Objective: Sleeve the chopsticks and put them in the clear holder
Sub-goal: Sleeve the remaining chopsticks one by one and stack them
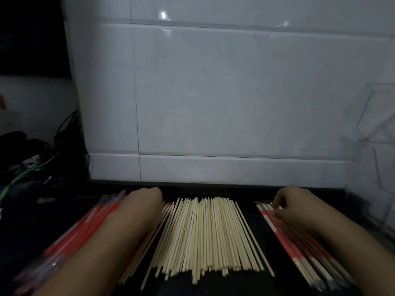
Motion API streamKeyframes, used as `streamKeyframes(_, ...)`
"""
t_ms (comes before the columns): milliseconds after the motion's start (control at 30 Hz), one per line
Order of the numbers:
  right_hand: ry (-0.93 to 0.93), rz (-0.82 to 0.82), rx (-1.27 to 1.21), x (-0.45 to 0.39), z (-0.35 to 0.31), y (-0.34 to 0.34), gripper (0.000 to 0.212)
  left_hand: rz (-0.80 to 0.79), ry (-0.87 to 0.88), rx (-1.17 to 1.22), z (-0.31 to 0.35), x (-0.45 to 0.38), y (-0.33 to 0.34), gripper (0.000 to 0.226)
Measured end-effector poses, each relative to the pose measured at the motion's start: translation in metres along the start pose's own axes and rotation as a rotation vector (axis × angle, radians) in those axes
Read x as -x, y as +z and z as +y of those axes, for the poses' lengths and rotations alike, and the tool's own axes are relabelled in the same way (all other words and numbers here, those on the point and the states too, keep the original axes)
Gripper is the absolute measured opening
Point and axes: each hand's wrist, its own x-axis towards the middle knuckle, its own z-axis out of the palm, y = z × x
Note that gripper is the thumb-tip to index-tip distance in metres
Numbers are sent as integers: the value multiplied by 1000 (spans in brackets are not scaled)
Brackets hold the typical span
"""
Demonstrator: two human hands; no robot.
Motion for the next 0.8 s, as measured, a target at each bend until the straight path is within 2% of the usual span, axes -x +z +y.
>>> streamKeyframes(67, -105, 33, -84, 4, -11, 1, 8, 12, -8, 30, -1, -2, 2, 37)
streamKeyframes(133, -164, -47, -98, 12, -22, 6, 7, 38, -21, 82, -1, -4, 1, 40)
streamKeyframes(200, -178, -149, -33, 18, -30, 12, 8, 53, -47, 119, 1, -6, -3, 44)
streamKeyframes(267, -193, -197, 81, 20, -34, 18, 19, 104, -59, 139, 5, -5, -11, 34)
streamKeyframes(333, -203, -200, 157, 21, -35, 21, 30, 230, -22, 274, 10, -3, -17, 16)
streamKeyframes(433, -199, -235, 205, 22, -36, 22, 38, 332, 106, 601, 22, 7, -20, 8)
streamKeyframes(567, -171, -320, 199, 22, -38, 20, 36, 317, 269, 702, 37, 13, -16, 20)
streamKeyframes(667, -189, -333, 182, 25, -43, 18, 13, 274, 327, 696, 42, 13, -10, 23)
streamKeyframes(800, -199, -288, 171, 25, -46, 21, 29, 266, 392, 729, 43, 17, -13, 20)
